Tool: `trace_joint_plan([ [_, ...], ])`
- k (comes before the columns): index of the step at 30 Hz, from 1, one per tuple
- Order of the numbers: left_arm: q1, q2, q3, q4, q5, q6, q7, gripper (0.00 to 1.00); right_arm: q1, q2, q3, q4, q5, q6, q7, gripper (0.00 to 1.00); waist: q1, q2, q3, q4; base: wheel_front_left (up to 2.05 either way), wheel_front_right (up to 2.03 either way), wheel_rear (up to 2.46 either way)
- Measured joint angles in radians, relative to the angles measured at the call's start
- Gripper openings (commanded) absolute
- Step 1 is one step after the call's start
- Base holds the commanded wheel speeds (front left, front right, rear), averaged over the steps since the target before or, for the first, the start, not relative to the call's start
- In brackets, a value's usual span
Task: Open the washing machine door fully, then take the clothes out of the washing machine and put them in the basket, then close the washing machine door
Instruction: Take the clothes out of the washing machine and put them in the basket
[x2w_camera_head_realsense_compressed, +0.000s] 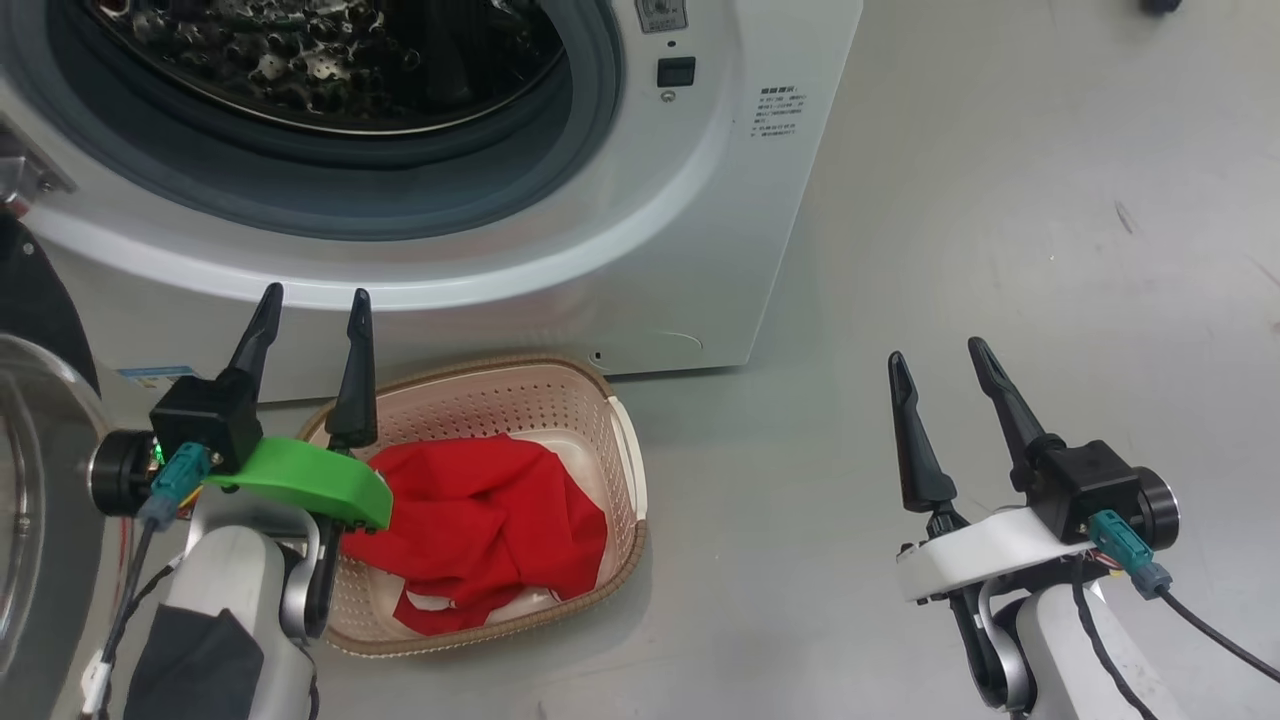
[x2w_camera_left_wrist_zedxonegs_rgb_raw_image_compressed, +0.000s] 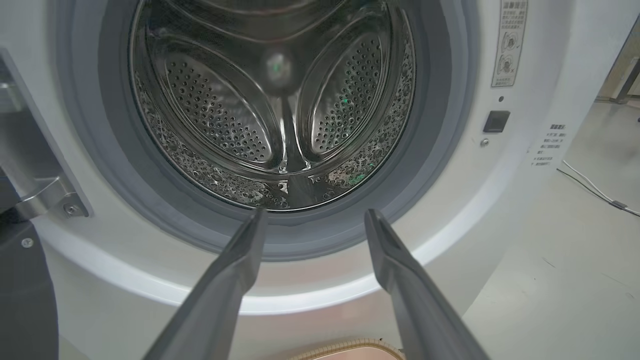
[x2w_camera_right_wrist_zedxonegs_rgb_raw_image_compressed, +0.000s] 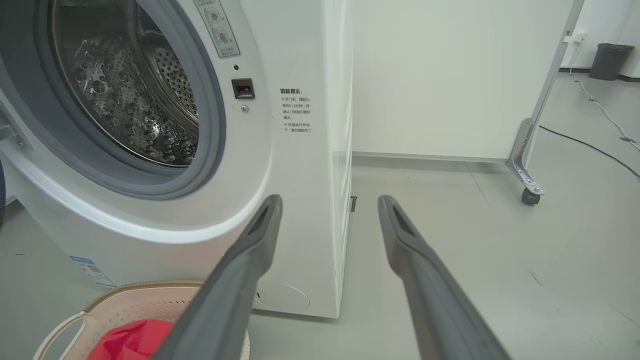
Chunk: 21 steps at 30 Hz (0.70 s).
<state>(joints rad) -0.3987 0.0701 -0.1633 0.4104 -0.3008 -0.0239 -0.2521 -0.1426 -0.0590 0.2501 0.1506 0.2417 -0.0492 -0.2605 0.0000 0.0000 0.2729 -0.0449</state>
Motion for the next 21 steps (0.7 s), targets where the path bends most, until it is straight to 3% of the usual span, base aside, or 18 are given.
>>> trace_joint_plan([
  [21, 0.274, 0.016, -0.019, -0.156, 0.039, 0.050, 0.003, 1.00, 0.140, 0.002, -0.041, 0.007, -0.002, 0.002, 0.000, 1.00, 0.0000, 0.0000, -0.182, 0.015, 0.00, 0.00, 0.00],
])
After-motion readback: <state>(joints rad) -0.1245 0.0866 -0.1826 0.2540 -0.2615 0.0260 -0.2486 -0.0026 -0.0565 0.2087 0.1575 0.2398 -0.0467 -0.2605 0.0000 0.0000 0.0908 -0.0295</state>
